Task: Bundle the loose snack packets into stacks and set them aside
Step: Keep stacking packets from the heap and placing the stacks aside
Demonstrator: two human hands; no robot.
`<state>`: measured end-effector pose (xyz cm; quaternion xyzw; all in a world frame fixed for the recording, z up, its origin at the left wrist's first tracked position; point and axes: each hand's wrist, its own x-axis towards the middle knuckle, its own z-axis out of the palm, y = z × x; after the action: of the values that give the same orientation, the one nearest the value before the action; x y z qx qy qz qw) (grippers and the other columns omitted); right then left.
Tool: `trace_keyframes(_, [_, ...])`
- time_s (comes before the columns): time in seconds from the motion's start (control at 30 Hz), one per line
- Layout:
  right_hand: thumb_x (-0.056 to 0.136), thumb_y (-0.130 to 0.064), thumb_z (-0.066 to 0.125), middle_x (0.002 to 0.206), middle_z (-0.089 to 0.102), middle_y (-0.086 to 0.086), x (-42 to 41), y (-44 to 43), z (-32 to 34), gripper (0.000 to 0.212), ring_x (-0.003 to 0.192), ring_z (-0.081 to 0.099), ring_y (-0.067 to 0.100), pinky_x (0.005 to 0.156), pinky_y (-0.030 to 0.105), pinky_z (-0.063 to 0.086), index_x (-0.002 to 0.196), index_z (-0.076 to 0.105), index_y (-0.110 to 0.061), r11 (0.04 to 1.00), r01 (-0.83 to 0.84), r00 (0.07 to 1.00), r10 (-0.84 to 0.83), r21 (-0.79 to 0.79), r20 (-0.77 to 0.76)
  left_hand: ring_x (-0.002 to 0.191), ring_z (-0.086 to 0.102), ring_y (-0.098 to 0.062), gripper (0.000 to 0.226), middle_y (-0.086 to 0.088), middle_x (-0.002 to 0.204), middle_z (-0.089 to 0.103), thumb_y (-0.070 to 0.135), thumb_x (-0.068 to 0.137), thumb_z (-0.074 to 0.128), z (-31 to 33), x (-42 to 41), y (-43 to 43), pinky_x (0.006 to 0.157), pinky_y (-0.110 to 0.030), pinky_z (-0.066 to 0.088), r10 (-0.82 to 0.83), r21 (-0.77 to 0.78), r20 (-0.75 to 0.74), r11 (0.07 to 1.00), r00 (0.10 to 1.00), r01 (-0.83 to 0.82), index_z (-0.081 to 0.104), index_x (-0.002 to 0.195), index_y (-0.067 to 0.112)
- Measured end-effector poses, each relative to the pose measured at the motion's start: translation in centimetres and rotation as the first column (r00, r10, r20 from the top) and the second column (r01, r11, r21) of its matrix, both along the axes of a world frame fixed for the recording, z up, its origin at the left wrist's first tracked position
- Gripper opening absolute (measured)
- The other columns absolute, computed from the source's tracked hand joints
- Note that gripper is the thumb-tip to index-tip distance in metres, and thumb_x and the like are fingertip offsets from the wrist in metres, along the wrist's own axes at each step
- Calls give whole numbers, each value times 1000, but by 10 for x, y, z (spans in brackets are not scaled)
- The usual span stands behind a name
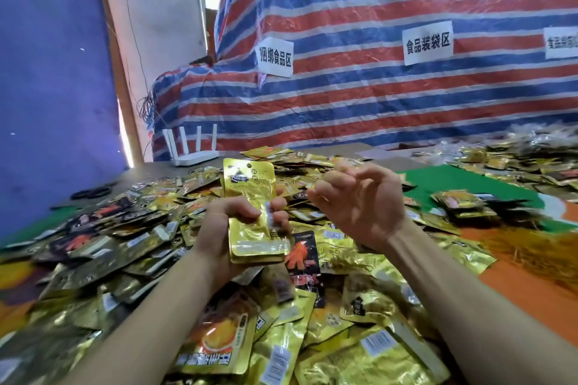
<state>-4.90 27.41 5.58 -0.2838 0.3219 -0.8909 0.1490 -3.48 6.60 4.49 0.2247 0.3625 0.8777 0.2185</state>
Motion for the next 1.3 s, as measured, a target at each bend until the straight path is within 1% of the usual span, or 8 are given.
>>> trace_keyframes(0.13, [95, -6, 47, 75, 70, 0, 1, -6, -3, 33, 52, 56, 9, 55, 24, 56, 108, 74, -19, 982, 82, 997, -82, 169, -7, 74, 54, -23, 44, -11, 85, 54, -2, 59, 54, -2, -2, 2, 74, -35, 53, 5, -45, -6, 999, 1000, -5, 58, 102, -2])
trace_keyframes(0.23, [95, -4, 56, 122, 72, 10, 0, -13, -7, 40, 79, 75, 22, 55, 22, 59, 120, 74, -30, 950, 133, 990, -114, 282, -80, 70, 57, -25, 30, -11, 81, 55, 1, 65, 50, -4, -4, 1, 73, -39, 53, 32, -147, -19, 989, 999, -35, 62, 92, 2])
trace_keyframes(0.37, [91, -9, 68, 127, 70, 14, -1, -17, -10, 53, 95, 74, 28, 58, 27, 60, 139, 59, -29, 903, 243, 968, -203, 355, -146, 69, 58, -25, 21, -12, 76, 58, 3, 61, 56, -7, -7, -2, 71, -40, 55, 138, -270, 3, 954, 990, -132, 71, 75, 6])
trace_keyframes(0.63, [65, -13, 87, 130, 65, 5, 12, -38, -18, 67, 104, 73, 24, 67, 42, 63, 126, 70, -34, 740, 436, 899, -329, 513, -289, 67, 66, -22, 13, -6, 78, 65, 24, 91, 63, -2, -9, 4, 62, -36, 58, 553, -191, 14, 820, 833, -540, 66, 82, 14])
trace_keyframes(0.77, [74, -7, 87, 123, 67, -14, 25, -64, -27, 63, 108, 70, 11, 76, 34, 62, 127, 68, -35, 728, 484, 859, -287, 486, -424, 104, 69, -41, 51, -20, 117, 68, 46, 91, 66, 1, -4, 8, 92, -58, 55, 613, -143, 59, 787, 788, -601, 64, 114, 1])
trace_keyframes(0.93, [69, -11, 91, 128, 64, -22, 31, -73, -29, 68, 115, 62, -4, 90, 25, 53, 128, 67, -37, 554, 695, 711, -431, 458, -556, 89, 75, -35, 57, -20, 104, 75, 55, 97, 53, -2, -1, 20, 62, -41, 62, 535, -141, 137, 843, 834, -518, 76, 101, 2])
trace_keyframes(1.03, [64, -14, 91, 119, 63, -34, 31, -71, -32, 71, 109, 58, -16, 84, 13, 51, 128, 67, -32, 568, 699, 701, -422, 436, -575, 86, 76, -30, 52, -15, 97, 77, 49, 102, 46, -4, -3, 20, 60, -37, 61, 474, -110, 109, 880, 874, -463, 80, 93, 10])
trace_keyframes(1.3, [56, -21, 79, 134, 50, -5, 19, -65, -30, 66, 121, 54, 6, 82, 9, 49, 117, 54, -31, 423, 752, 653, -381, 505, -654, 93, 74, -30, 53, -20, 105, 74, 45, 103, 45, -3, -2, 23, 81, -43, 62, 527, -175, 82, 843, 846, -509, 76, 99, 3])
